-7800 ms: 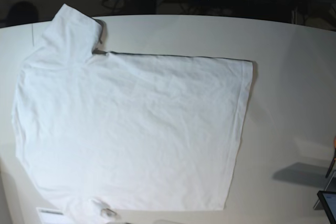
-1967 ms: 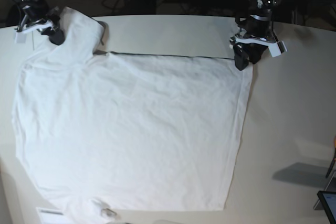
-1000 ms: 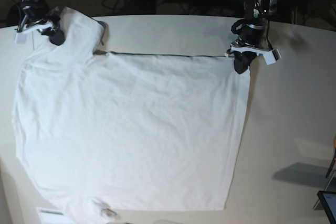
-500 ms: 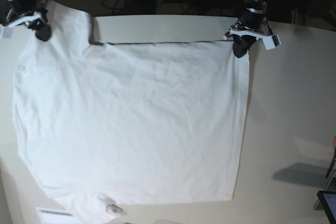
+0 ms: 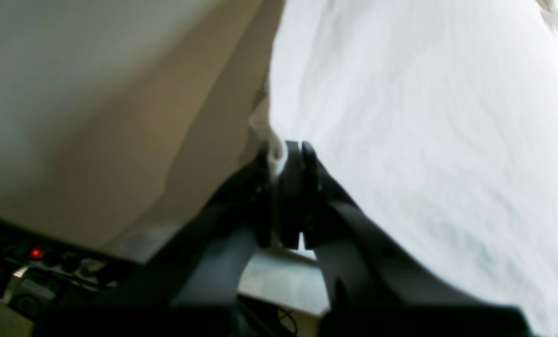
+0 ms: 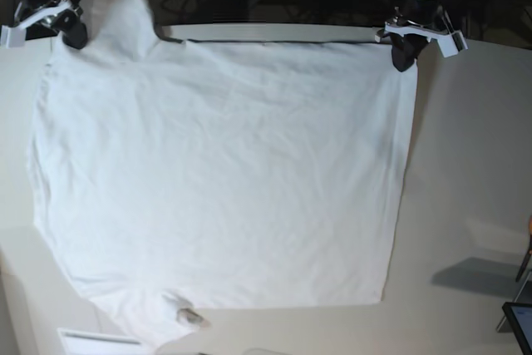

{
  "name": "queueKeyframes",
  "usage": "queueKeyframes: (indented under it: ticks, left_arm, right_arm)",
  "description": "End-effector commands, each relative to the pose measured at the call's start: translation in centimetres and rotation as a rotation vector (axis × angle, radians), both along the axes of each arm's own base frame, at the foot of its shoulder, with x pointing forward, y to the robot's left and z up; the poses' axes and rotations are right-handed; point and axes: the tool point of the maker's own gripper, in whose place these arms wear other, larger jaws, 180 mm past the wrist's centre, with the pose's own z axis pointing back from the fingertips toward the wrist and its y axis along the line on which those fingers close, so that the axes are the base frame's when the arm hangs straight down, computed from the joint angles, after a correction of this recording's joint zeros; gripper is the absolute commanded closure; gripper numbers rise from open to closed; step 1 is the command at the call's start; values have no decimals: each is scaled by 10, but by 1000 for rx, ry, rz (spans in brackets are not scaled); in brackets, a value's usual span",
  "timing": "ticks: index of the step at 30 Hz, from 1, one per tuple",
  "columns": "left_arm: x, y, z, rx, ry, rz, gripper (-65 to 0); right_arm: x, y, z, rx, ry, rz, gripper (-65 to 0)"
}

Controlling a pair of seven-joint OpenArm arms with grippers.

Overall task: Fold the T-shirt properly
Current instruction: 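Lift the shirt edge with both grippers and fold it over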

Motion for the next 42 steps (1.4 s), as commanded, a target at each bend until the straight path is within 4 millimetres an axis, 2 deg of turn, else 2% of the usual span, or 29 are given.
queueKeyframes:
  ticks: [1,6,9,19,30,38,42]
  left_arm:
    - [2,2,11,16,-32,-9,0]
    - [6,-3,29,19,-71,-26,0]
    - [10,-7,38,18,-96,-35,0]
    - [22,-5,45,14,-133,-19,0]
    - [51,-3,60,-131,-226,57,0]
    - [73,10,64,-119,-238,154,0]
    - [82,13,70,-120,-261,167,0]
  right_arm:
    - [9,1,18,-8,-62,19,-3]
    - [24,8,37,-19,-126,46,-3]
    - [34,10,39,-28,-129,86,-3]
    - [68,12,47,-24,-154,109,-3]
    - [101,-33,74,-115,-174,79,-3]
    - [123,-39,74,-79,-186,70,-3]
    - [129,-46,70,-137,-169,60,-3]
